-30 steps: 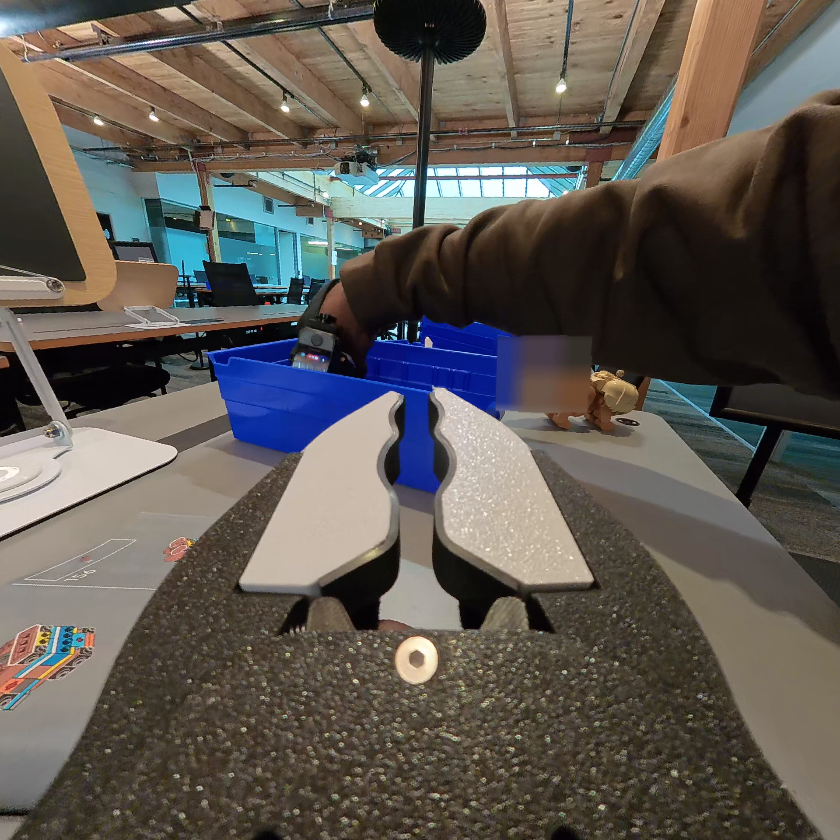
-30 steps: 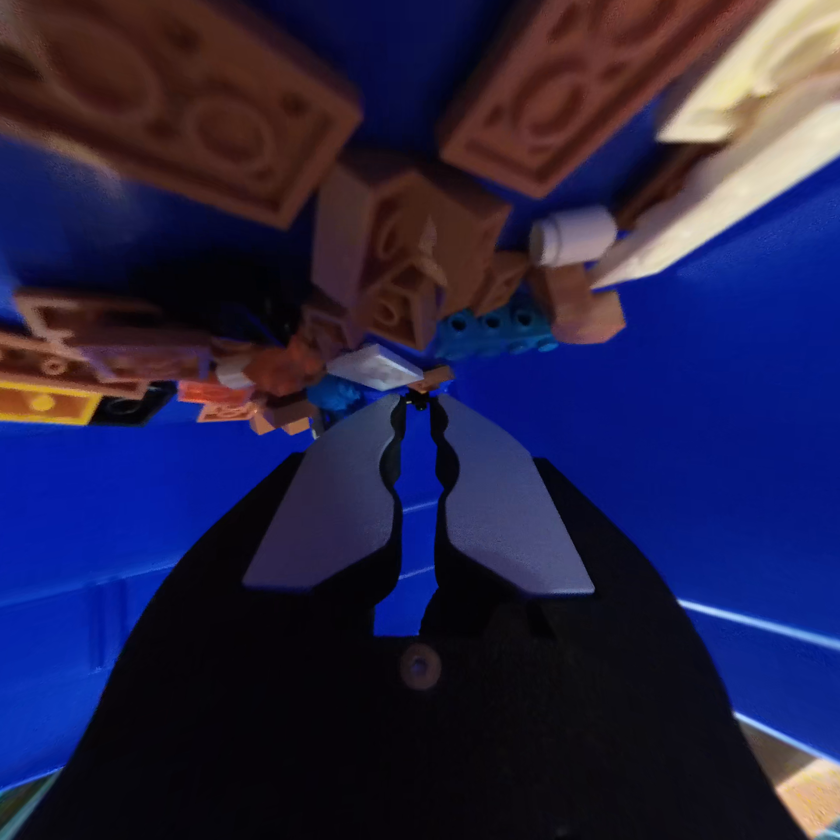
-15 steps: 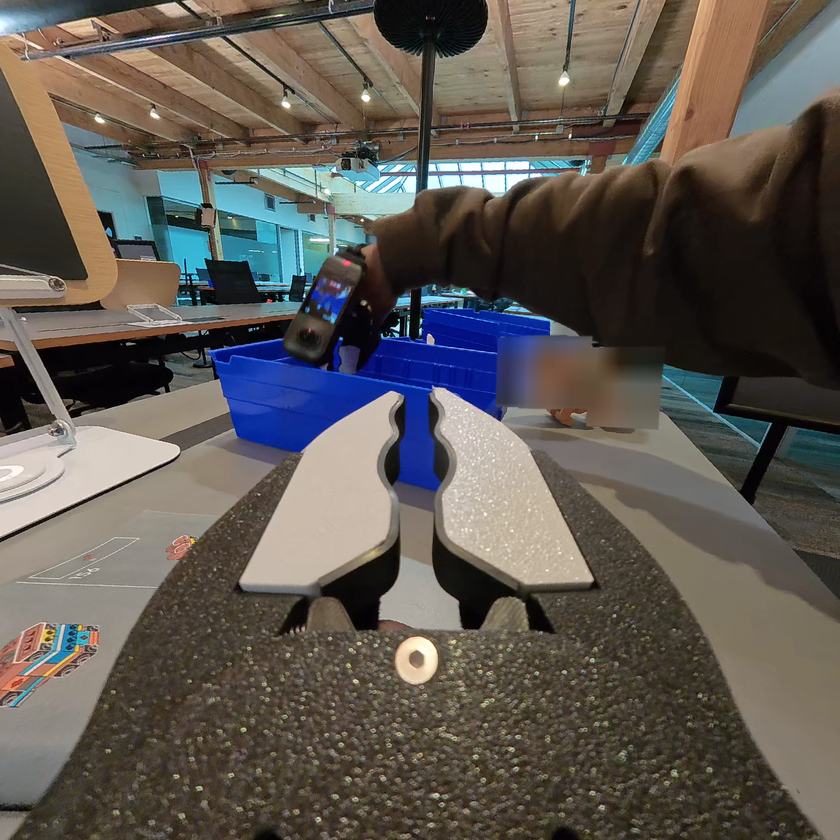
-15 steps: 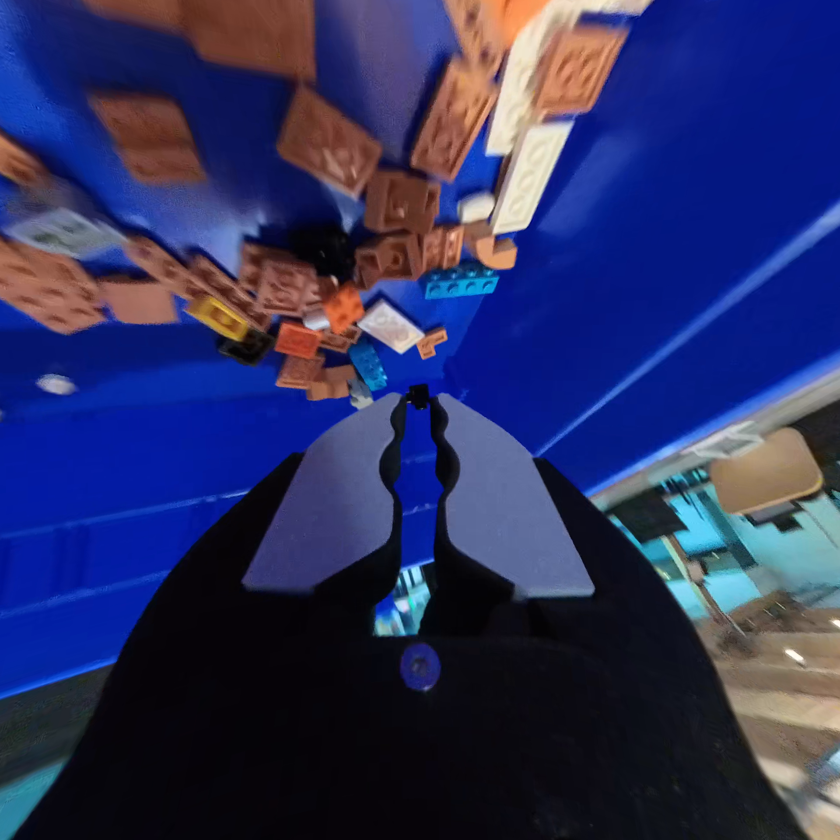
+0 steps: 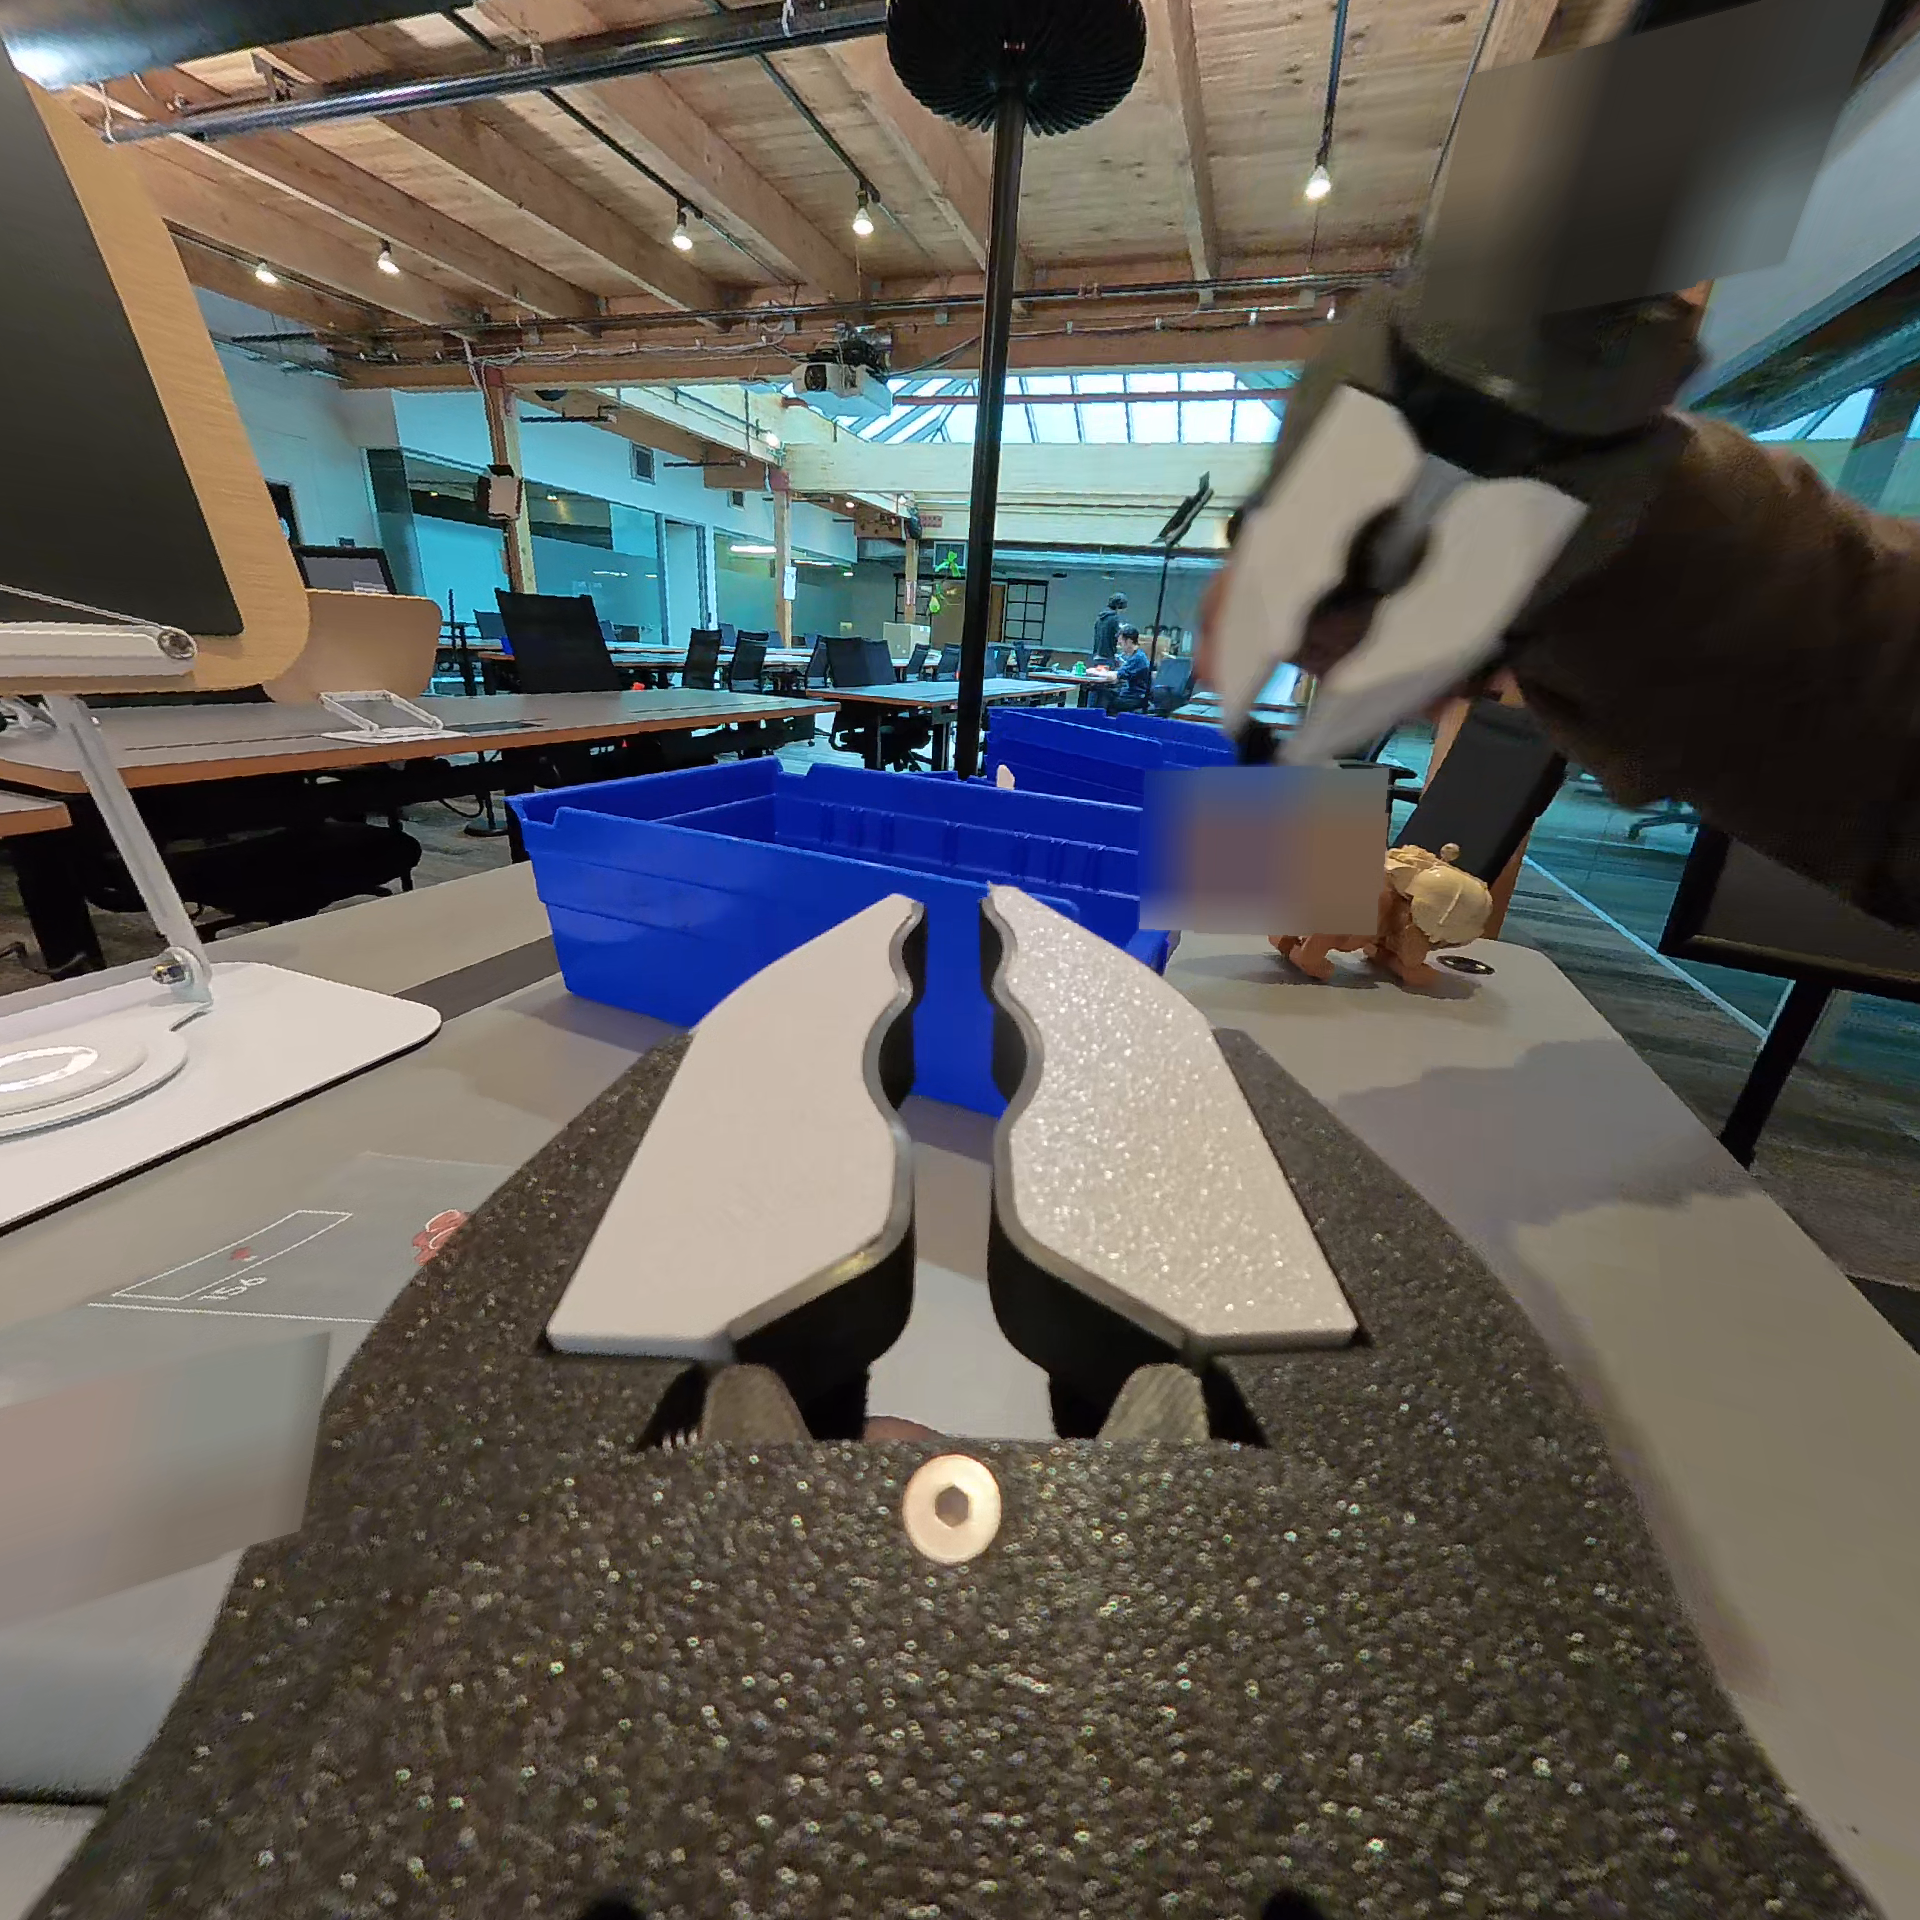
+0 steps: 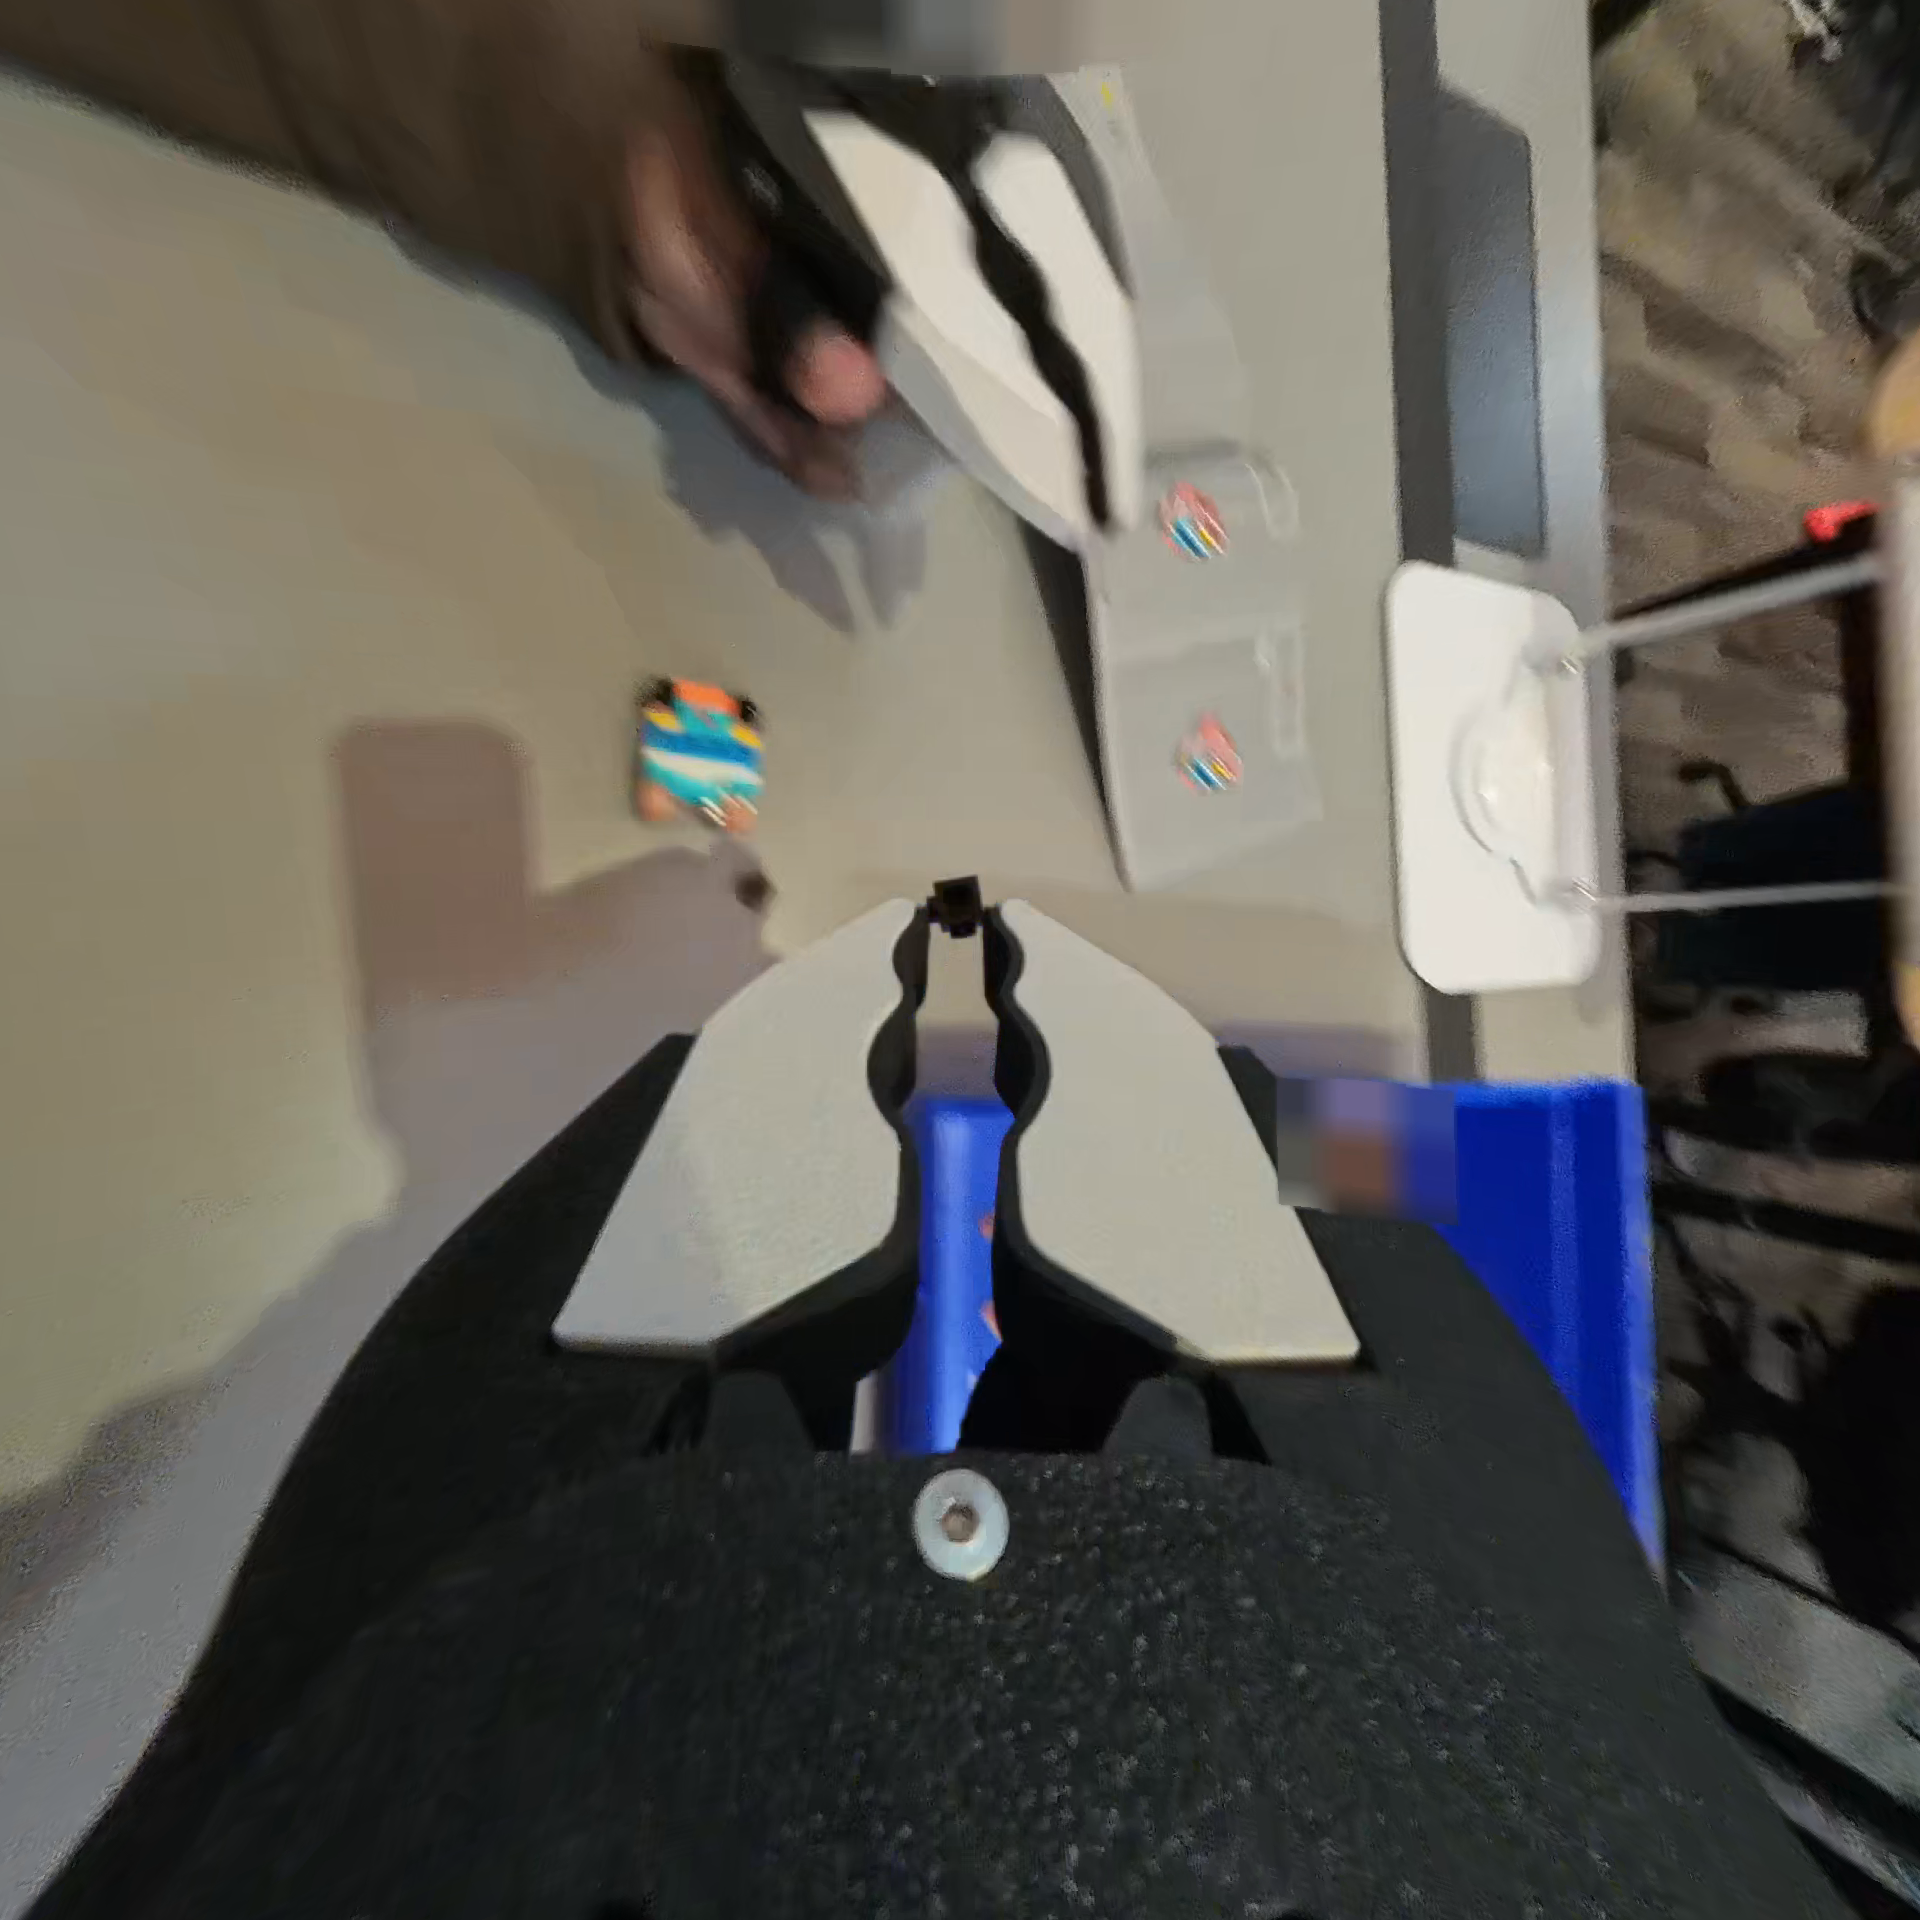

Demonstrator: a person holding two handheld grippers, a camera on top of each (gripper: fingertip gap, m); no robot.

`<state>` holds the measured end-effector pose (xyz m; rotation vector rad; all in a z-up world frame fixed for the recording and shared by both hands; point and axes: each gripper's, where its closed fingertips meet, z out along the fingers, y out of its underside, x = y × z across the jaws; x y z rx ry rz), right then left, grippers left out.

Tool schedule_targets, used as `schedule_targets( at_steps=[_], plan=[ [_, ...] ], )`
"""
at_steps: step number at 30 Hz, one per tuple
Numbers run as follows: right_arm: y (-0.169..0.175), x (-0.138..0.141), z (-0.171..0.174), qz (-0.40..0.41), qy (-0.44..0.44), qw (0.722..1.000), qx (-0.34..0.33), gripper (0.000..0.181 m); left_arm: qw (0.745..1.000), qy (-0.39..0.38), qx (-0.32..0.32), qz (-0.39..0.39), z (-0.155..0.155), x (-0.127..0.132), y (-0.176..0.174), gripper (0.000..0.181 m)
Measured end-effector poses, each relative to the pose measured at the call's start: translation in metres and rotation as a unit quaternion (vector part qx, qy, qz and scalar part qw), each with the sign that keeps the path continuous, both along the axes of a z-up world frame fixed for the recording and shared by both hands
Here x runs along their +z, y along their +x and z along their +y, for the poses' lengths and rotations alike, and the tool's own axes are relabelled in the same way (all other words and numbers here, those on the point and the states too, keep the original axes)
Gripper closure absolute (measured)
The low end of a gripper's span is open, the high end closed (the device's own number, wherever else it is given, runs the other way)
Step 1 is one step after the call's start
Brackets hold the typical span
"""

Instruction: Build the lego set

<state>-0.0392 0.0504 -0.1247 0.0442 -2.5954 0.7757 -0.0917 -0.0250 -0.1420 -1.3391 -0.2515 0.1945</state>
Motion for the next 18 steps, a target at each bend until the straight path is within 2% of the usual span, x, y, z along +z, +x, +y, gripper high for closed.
schedule_targets(
  at_steps=[3, 7, 13, 18],
  plan=[
    [0.032, -0.041, -0.030, -0.027, -0.010, 0.999, 0.013, 0.172, 1.000, 0.002, 0.007, -0.003, -0.003, 0.000, -0.003, 0.172],
    [0.034, -0.103, -0.031, -0.073, 0.027, 0.997, -0.009, 0.172, 1.000, 0.004, 0.015, -0.005, -0.007, 0.000, -0.007, 0.172],
    [0.026, -0.139, -0.019, -0.106, 0.043, 0.993, -0.040, 0.171, 1.000, 0.005, 0.014, -0.007, -0.008, 0.000, -0.008, 0.172],
    [0.026, -0.152, -0.017, -0.120, 0.039, 0.991, -0.048, 0.171, 1.000, 0.002, 0.013, -0.008, -0.007, -0.001, -0.007, 0.172]
  ],
)
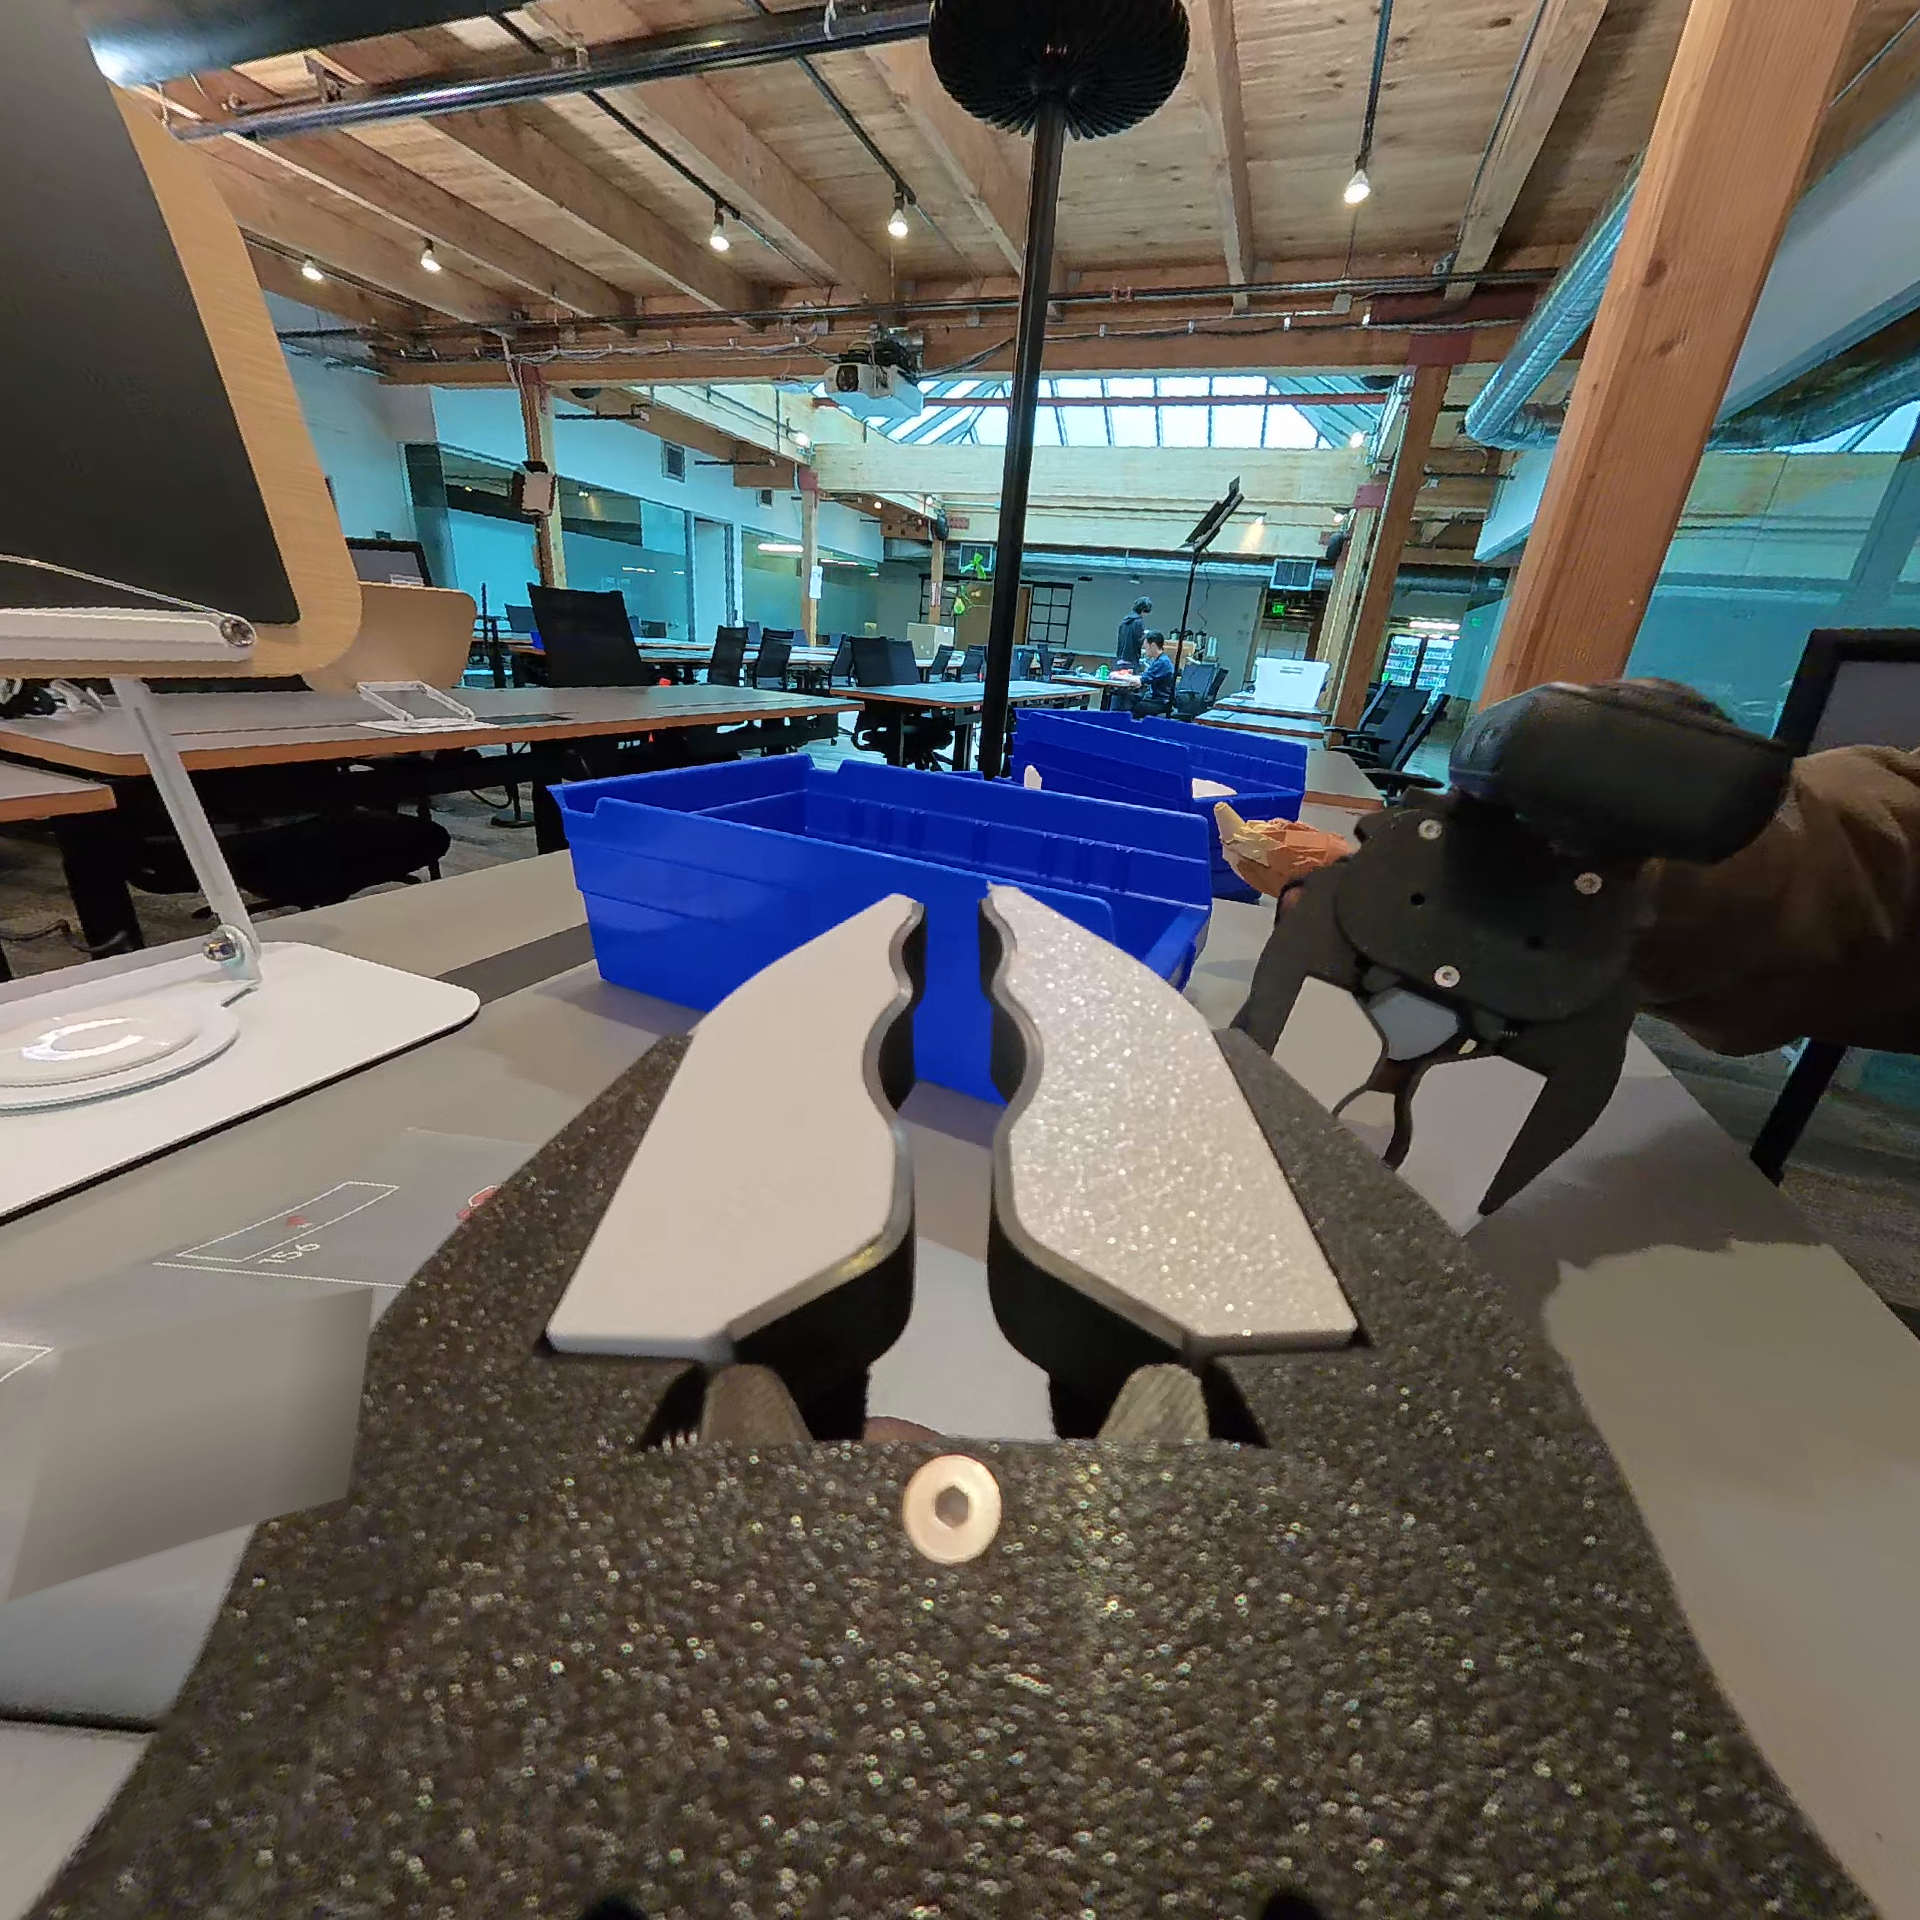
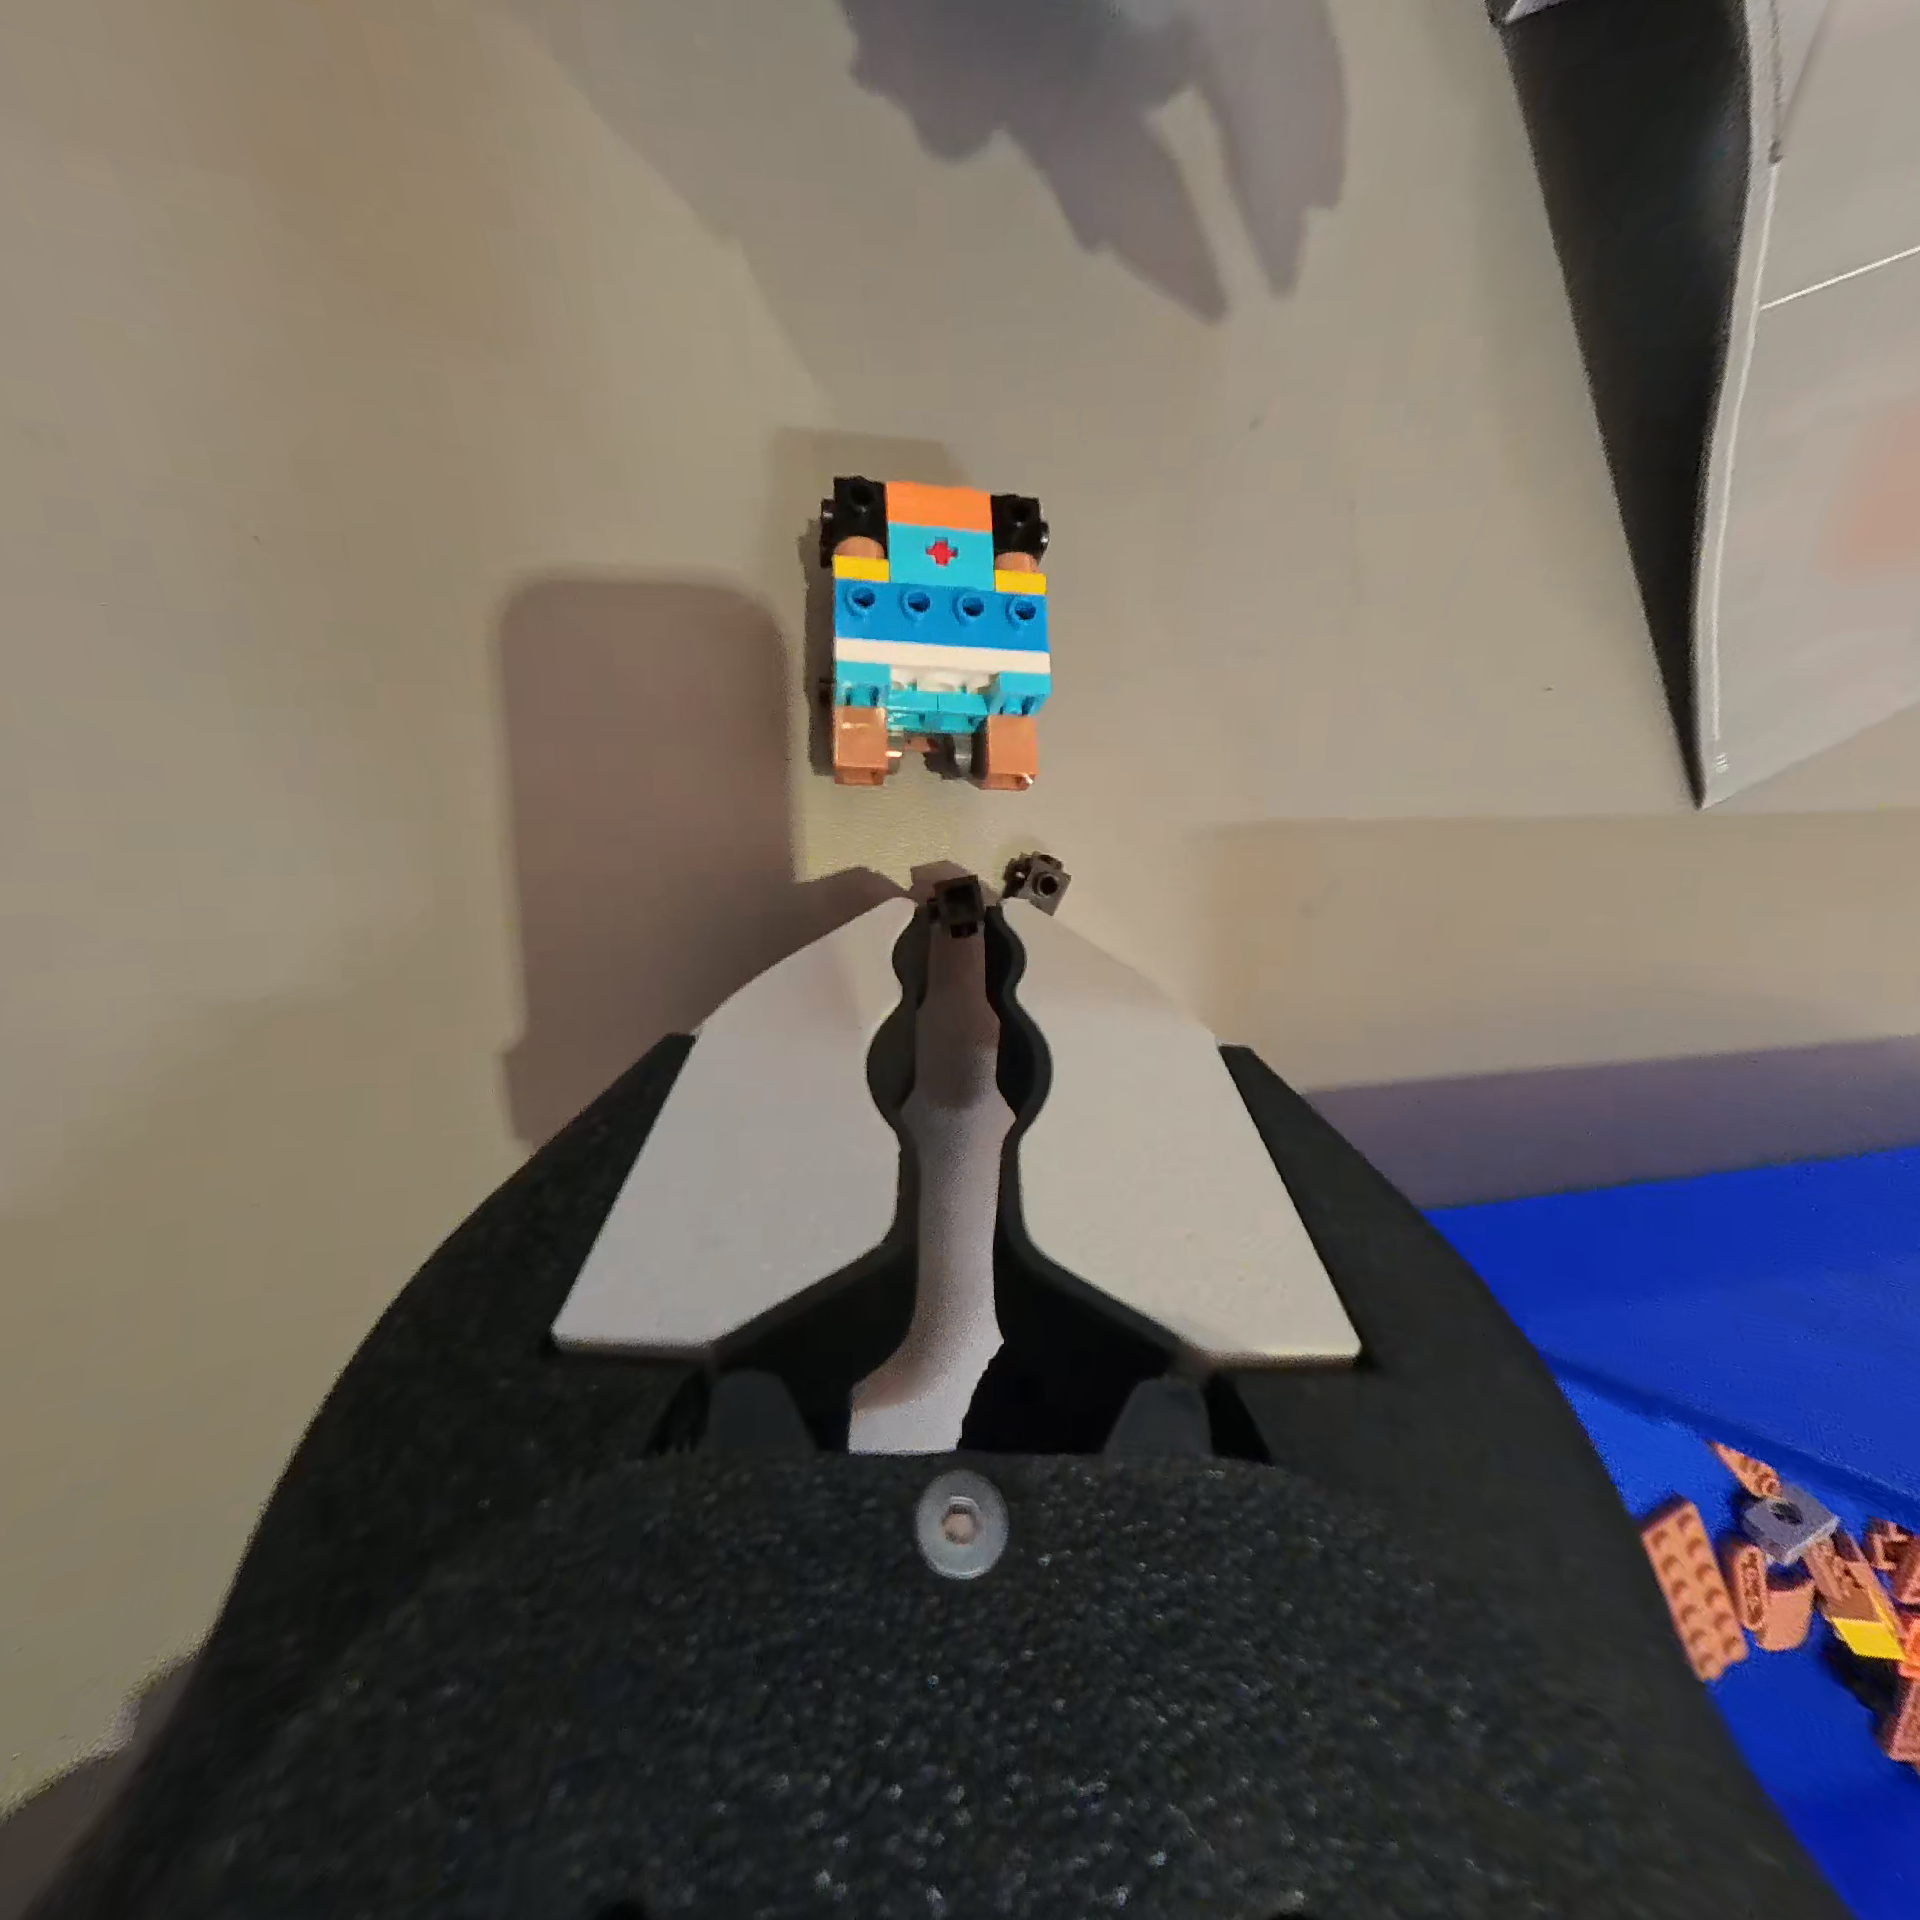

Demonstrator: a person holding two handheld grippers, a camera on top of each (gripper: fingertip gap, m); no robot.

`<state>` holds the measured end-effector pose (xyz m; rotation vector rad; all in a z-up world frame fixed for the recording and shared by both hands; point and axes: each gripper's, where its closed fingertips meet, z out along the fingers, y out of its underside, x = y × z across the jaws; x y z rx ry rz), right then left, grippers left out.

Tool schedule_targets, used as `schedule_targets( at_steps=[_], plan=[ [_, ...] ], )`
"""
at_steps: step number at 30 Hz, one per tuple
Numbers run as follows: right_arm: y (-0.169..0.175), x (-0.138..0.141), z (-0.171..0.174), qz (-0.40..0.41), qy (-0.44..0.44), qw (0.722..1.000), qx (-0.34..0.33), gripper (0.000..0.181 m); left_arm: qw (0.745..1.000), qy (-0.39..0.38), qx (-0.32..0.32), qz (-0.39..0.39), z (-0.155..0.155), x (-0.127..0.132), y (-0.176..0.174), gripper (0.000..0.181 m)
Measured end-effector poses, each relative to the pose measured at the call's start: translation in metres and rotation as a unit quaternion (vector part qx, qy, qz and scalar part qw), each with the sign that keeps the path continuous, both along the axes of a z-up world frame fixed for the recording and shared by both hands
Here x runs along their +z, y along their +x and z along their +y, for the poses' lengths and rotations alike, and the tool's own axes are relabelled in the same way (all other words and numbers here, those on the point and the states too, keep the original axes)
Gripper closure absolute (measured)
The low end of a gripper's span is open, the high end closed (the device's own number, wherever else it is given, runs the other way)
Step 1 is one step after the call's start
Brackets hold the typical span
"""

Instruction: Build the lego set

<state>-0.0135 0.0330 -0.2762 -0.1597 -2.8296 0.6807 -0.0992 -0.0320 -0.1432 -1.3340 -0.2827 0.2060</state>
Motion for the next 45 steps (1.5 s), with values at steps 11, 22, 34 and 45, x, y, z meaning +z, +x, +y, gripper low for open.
schedule_targets(
  at_steps=[11, 22, 34, 45],
  plan=[
    [0.005, 0.018, 0.008, 0.018, -0.021, 1.000, 0.002, 0.164, 1.000, 0.000, -0.002, -0.005, 0.000, -0.002, -0.001, 0.172],
    [-0.099, 0.093, 0.153, 0.144, 0.099, 0.985, -0.019, 0.165, 1.000, -0.013, -0.011, -0.018, 0.004, -0.013, -0.002, 0.172],
    [-0.209, 0.012, 0.224, 0.097, 0.286, 0.947, 0.109, 0.164, 0.999, 0.000, -0.013, -0.033, 0.001, -0.013, -0.006, 0.172],
    [-0.209, -0.003, 0.233, 0.061, 0.355, 0.923, 0.136, 0.166, 0.999, 0.006, -0.020, -0.043, 0.000, -0.013, -0.007, 0.172]
  ],
)
